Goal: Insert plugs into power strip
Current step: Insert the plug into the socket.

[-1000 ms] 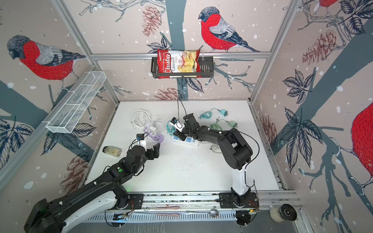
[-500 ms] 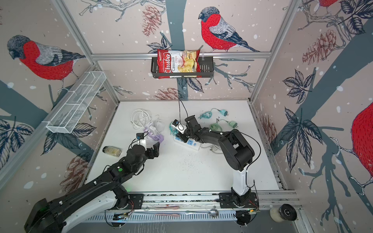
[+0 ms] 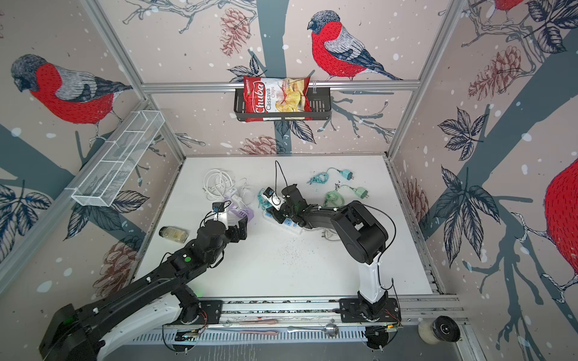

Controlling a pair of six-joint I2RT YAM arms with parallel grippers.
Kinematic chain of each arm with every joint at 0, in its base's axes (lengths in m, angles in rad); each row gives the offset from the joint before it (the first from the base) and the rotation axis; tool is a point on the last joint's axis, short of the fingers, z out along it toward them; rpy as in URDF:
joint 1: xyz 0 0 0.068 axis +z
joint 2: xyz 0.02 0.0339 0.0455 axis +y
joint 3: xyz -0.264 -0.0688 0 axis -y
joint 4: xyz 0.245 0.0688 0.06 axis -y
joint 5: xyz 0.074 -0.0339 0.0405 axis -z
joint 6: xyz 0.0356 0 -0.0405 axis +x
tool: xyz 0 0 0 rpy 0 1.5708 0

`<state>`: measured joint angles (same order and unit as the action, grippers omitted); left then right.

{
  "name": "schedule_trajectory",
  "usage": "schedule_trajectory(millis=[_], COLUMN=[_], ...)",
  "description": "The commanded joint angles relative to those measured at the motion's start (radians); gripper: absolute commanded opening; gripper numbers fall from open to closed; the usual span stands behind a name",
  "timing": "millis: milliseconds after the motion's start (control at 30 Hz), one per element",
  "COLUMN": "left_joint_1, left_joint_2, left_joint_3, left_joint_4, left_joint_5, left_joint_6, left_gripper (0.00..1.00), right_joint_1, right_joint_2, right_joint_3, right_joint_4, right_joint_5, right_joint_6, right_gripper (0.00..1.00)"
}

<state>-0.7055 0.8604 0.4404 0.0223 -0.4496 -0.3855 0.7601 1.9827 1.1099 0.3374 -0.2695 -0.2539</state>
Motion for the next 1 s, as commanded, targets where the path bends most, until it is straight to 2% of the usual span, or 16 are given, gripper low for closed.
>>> schedule_trajectory(millis=[0, 100, 333, 433, 667, 833, 967], left_joint_1=[0.006, 0.006, 0.013, 0.015, 0.018, 0.018, 0.02], left_joint_2=[0.003, 0.004, 0.028, 0.028, -0.008, -0.03, -0.011], left_joint_3=[0.007, 0.001, -0.002, -0.022, -0.037, -0.043, -0.042], left_joint_4=[0.042, 0.045, 0.037, 0.048, 0.028, 0.023, 0.033], left_joint_5=[-0.021, -0.017, -0.053, -0.052, -0.083, -0.093, -0.09], left_joint_6=[0.024, 0.027, 0.003, -0.007, -0.013, 0.0, 0.002], left_gripper=[0.96, 0.96, 0.96, 0.96, 0.96, 0.96, 0.96], right_joint_1=[0.011, 0.017, 0.01, 0.007, 0.013, 0.03, 0.036], right_joint_2=[0.043, 0.062, 0.092, 0.081, 0.087, 0.086, 0.067], right_joint_3=[0.028, 0.073, 0.227, 0.235, 0.237, 0.227, 0.218], right_joint_4=[-0.16, -0.166, -0.308, -0.314, -0.314, -0.302, -0.299], right_joint_5=[0.055, 0.072, 0.056, 0.012, 0.032, 0.07, 0.095], right_joint_6=[0.039, 0.035, 0.056, 0.054, 0.056, 0.077, 0.081], right_gripper=[0.02, 0.08, 0.2, 0.3, 0.37, 0.48, 0.5])
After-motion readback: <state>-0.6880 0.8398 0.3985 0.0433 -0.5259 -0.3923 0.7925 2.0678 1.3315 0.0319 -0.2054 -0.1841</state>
